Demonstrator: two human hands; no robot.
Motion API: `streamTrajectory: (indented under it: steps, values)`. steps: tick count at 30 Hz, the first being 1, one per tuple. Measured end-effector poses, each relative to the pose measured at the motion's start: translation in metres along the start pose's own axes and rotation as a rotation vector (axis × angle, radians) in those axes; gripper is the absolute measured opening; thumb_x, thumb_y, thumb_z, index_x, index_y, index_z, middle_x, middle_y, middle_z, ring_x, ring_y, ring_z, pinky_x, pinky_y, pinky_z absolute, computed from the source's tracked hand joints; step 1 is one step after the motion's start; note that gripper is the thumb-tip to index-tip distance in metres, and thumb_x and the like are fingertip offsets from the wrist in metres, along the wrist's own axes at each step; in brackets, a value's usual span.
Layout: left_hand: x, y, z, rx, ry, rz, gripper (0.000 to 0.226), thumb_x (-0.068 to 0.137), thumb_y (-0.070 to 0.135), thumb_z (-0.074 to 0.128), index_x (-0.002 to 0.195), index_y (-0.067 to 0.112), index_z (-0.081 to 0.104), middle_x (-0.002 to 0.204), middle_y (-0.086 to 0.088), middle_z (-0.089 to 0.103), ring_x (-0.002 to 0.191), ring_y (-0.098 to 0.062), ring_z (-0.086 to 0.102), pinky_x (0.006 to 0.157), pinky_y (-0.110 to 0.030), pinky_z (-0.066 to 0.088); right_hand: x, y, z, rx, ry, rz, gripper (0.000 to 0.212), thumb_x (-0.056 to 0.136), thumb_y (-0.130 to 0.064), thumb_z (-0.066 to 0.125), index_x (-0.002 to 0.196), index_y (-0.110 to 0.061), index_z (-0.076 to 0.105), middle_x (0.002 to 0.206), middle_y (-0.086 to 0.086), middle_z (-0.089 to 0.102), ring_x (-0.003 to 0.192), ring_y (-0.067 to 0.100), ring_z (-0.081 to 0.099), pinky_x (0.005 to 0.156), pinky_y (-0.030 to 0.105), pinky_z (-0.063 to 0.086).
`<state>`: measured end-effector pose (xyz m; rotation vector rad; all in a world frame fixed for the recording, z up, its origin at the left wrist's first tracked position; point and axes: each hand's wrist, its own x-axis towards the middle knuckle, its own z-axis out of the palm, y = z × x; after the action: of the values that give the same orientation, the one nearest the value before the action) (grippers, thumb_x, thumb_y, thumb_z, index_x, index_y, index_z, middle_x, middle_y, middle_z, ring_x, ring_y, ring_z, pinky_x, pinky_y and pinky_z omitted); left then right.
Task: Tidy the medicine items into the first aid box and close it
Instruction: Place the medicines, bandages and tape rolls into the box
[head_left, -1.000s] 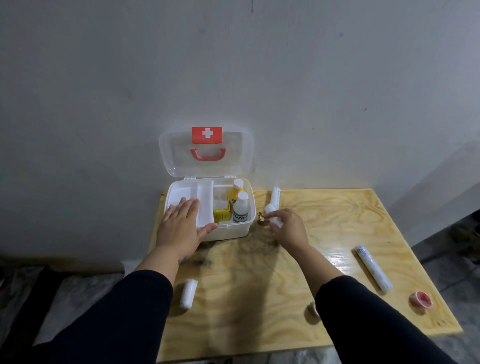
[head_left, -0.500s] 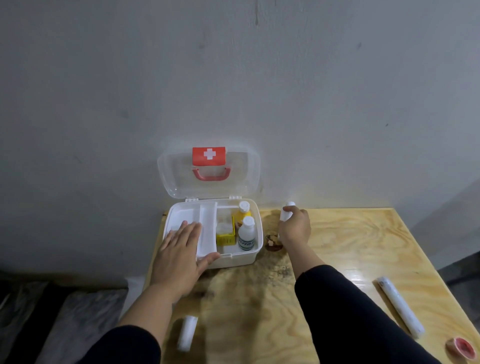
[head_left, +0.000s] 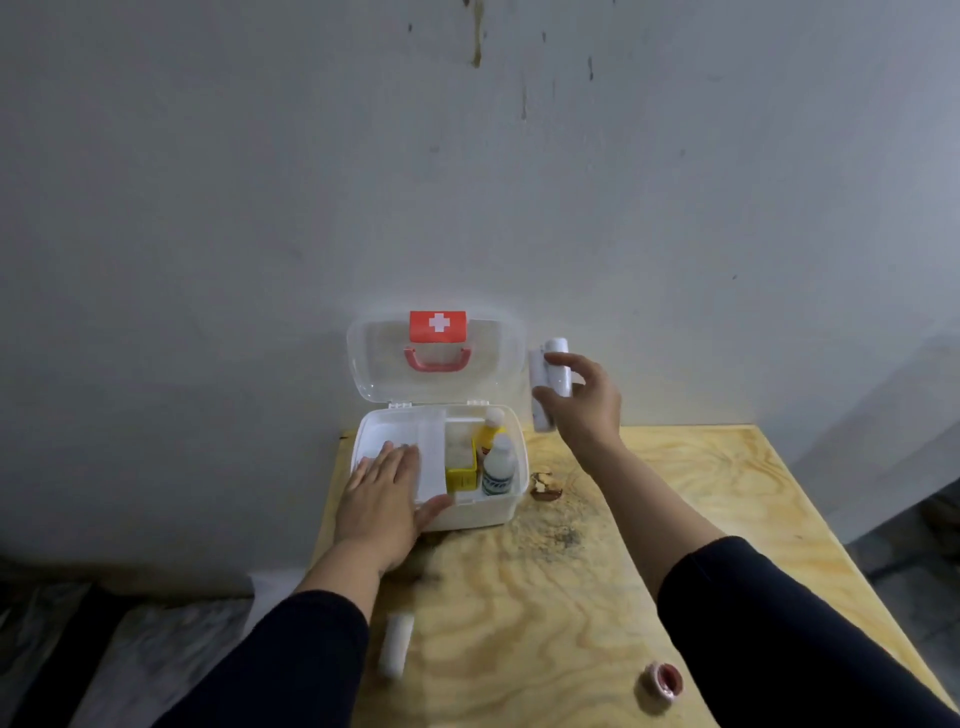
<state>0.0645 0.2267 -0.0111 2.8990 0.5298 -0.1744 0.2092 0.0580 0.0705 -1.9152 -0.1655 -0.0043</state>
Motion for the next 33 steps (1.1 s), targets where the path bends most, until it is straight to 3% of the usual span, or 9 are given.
streamTrajectory:
  steps: [2,5,8,11,13,19,27,30,33]
  values:
    - [0.001,0.0,-0.001,0.025,-0.018,-0.004,0.094,0.084,0.074,0.01,0.156,0.014,0.007,0.165,-0.001,0.007,0.152,-0.017,-0.001,0.124,-0.037,0.001,-0.012,-0.015,0.009,0.017,-0.033,-0.055,0.038,0.076,-0.007,0.074,0.107,-0.027,0.067,0.114,0.004,0.062,0.093,0.024,0.063,0.083,0.044,0.057]
    - [0.001,-0.002,0.001,0.021,-0.014,0.015,0.114,0.065,0.08,-0.011,0.155,0.013,0.009,0.165,-0.002,0.009,0.153,-0.019,0.0,0.124,-0.038,0.001,-0.029,-0.026,0.028,-0.016,-0.106,-0.141,0.037,0.078,-0.007,0.074,0.111,-0.024,0.066,0.111,-0.004,0.056,0.098,0.018,0.059,0.089,0.036,0.054]
    - [0.003,-0.005,0.005,0.016,0.007,0.022,0.128,0.053,0.083,-0.026,0.155,0.014,0.009,0.164,-0.001,0.01,0.153,-0.019,0.001,0.123,-0.038,0.002,-0.046,-0.02,0.053,-0.13,-0.161,-0.22,0.037,0.081,-0.009,0.071,0.115,-0.022,0.065,0.12,-0.003,0.057,0.102,0.011,0.054,0.095,0.029,0.05]
    - [0.003,-0.003,0.004,0.021,-0.006,0.004,0.119,0.06,0.079,-0.018,0.156,0.013,0.005,0.165,-0.001,0.006,0.153,-0.018,-0.002,0.123,-0.038,0.0,-0.058,-0.003,0.073,-0.255,-0.181,-0.242,0.036,0.085,-0.011,0.066,0.118,-0.024,0.062,0.124,-0.004,0.055,0.099,0.005,0.051,0.085,0.015,0.047]
    - [0.003,-0.002,0.004,0.021,0.001,-0.009,0.115,0.063,0.078,-0.014,0.156,0.013,0.005,0.165,-0.002,0.007,0.152,-0.018,-0.002,0.124,-0.038,0.001,-0.061,0.006,0.081,-0.309,-0.207,-0.226,0.037,0.086,-0.009,0.062,0.121,-0.021,0.06,0.127,-0.002,0.052,0.103,0.009,0.054,0.079,0.01,0.039]
    - [-0.001,-0.001,0.0,-0.001,-0.007,0.0,0.088,0.089,0.072,0.016,0.156,0.015,0.007,0.165,-0.001,0.008,0.152,-0.016,-0.002,0.125,-0.036,0.0,-0.064,0.02,0.089,-0.42,-0.276,-0.199,0.04,0.088,-0.013,0.059,0.128,-0.017,0.055,0.135,0.005,0.048,0.11,0.024,0.058,0.089,0.032,0.049]
    - [0.001,0.0,-0.001,0.003,-0.03,-0.015,0.088,0.09,0.071,0.018,0.156,0.013,0.008,0.165,-0.001,0.009,0.153,-0.018,0.0,0.125,-0.038,0.002,-0.062,0.007,0.081,-0.38,-0.286,-0.146,0.036,0.092,-0.011,0.053,0.127,-0.014,0.057,0.148,0.008,0.042,0.131,0.021,0.046,0.103,0.03,0.041]
    - [0.003,0.002,-0.013,0.014,-0.102,-0.018,0.088,0.09,0.07,0.023,0.155,0.012,0.007,0.164,-0.006,0.01,0.152,-0.023,0.005,0.124,-0.042,0.005,-0.06,-0.002,0.07,-0.364,-0.308,-0.157,0.036,0.091,-0.01,0.054,0.126,-0.015,0.057,0.14,0.005,0.052,0.13,0.019,0.048,0.103,0.026,0.039]
    - [0.006,0.008,-0.036,0.024,-0.147,-0.035,0.091,0.088,0.072,0.027,0.155,0.013,0.004,0.164,-0.004,0.006,0.152,-0.019,0.003,0.122,-0.046,-0.003,-0.053,-0.014,0.053,-0.317,-0.316,-0.156,0.035,0.09,-0.011,0.055,0.124,-0.016,0.059,0.132,0.004,0.06,0.122,0.02,0.055,0.102,0.03,0.044]
